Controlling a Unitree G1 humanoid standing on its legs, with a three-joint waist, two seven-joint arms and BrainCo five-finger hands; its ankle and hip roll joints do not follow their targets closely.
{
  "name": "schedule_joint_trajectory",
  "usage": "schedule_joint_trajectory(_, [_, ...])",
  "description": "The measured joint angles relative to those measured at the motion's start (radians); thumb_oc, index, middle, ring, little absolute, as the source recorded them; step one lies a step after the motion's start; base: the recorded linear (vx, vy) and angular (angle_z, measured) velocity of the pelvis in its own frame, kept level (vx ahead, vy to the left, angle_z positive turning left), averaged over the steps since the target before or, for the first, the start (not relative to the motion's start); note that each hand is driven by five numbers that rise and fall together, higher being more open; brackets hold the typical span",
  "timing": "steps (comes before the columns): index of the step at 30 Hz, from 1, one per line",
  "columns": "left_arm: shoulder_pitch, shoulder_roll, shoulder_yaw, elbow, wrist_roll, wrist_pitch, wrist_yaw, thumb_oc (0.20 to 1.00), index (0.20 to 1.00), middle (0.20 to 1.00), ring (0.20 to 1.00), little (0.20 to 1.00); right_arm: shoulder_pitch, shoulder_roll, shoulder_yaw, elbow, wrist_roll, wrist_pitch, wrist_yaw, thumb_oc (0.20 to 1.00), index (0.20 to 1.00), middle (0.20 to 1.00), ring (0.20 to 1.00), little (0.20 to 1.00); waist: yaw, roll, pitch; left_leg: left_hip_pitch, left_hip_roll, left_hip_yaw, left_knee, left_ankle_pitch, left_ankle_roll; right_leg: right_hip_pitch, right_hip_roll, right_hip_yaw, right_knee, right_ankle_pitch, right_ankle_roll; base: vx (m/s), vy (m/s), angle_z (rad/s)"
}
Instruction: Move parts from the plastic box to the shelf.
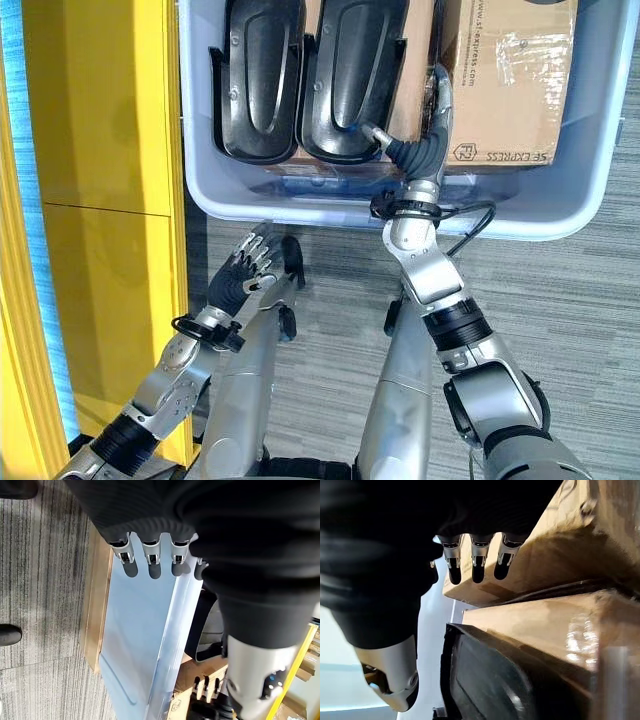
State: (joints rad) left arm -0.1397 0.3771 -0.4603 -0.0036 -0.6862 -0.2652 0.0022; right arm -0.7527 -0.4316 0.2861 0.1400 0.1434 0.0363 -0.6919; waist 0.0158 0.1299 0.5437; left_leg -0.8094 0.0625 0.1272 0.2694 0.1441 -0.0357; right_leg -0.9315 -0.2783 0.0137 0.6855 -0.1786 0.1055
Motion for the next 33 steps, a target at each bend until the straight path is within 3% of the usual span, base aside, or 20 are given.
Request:
schedule_joint_trajectory(4, [0.000,0.000,0.001,0.000,0.000,0.005,-0.002,1.000,1.000,1.000,1.000,1.000,-0.001,0.001,0.015,-0.004,0.055,-0.001,0.034,1.000,1.000,1.000,1.000,1.000,0.007,0.000,0.000,-0.013,0.000,-0.009,0.020,-0.004,-0.006,-0.008,-0.002,-0.004,0.021,-0.011,0.002,0.02,-0.025,0.06])
schedule_joint_trajectory(8, [-0.001,-0.001,0.004,0.019,0.001,0.018,-0.007,1.000,1.000,1.000,1.000,1.000,-0.072,0.018,0.016,0.086,0.069,-0.001,0.050,1.000,1.000,1.000,1.000,1.000,0.020,0.000,0.000,-0.062,0.008,-0.028,0.054,-0.013,-0.010,-0.062,0.003,-0.011,0.079,-0.034,-0.022,0.02,-0.040,0.06])
schedule_joint_trajectory(12, [0.004,0.000,0.010,0.022,0.000,0.020,-0.011,1.000,1.000,1.000,1.000,1.000,-0.073,-0.007,0.028,-0.044,0.029,-0.013,0.057,1.000,1.000,1.000,1.000,1.000,0.031,0.000,0.000,-0.066,0.006,-0.027,0.062,-0.013,-0.011,-0.063,-0.001,-0.010,0.082,-0.036,-0.025,0.02,0.037,0.03])
schedule_joint_trajectory(15, [0.003,0.001,0.010,0.027,0.000,0.018,-0.027,1.000,1.000,1.000,1.000,1.000,-0.069,0.022,0.042,-0.005,0.036,-0.006,0.048,1.000,1.000,1.000,1.000,1.000,0.032,0.000,0.000,-0.073,0.006,-0.027,0.063,-0.013,-0.010,-0.069,-0.001,-0.010,0.084,-0.036,-0.025,0.03,0.030,0.00])
schedule_joint_trajectory(22, [0.003,0.001,0.010,0.036,0.000,0.016,-0.039,1.000,1.000,1.000,1.000,1.000,-0.072,0.038,0.040,0.051,0.206,-0.001,0.097,1.000,1.000,1.000,1.000,1.000,0.033,0.000,0.000,-0.081,0.008,-0.034,0.065,-0.013,-0.011,-0.073,0.000,-0.017,0.086,-0.037,-0.026,0.01,-0.034,0.01])
schedule_joint_trajectory(29, [0.000,0.000,0.009,0.037,0.002,0.016,-0.038,1.000,1.000,1.000,1.000,1.000,-0.073,0.039,0.016,0.090,0.268,-0.078,0.059,1.000,1.000,1.000,1.000,1.000,0.031,0.000,0.000,-0.083,0.009,-0.038,0.064,-0.013,-0.011,-0.073,0.001,-0.020,0.087,-0.040,-0.028,0.00,-0.005,0.00])
schedule_joint_trajectory(33, [0.000,0.000,0.009,0.034,0.004,0.016,-0.037,1.000,1.000,1.000,1.000,1.000,-0.065,0.027,0.003,0.032,0.143,-0.176,0.065,1.000,1.000,1.000,1.000,1.000,0.028,0.000,0.000,-0.099,0.008,-0.036,0.064,-0.014,-0.011,-0.092,0.001,-0.018,0.088,-0.040,-0.028,0.00,0.008,0.00])
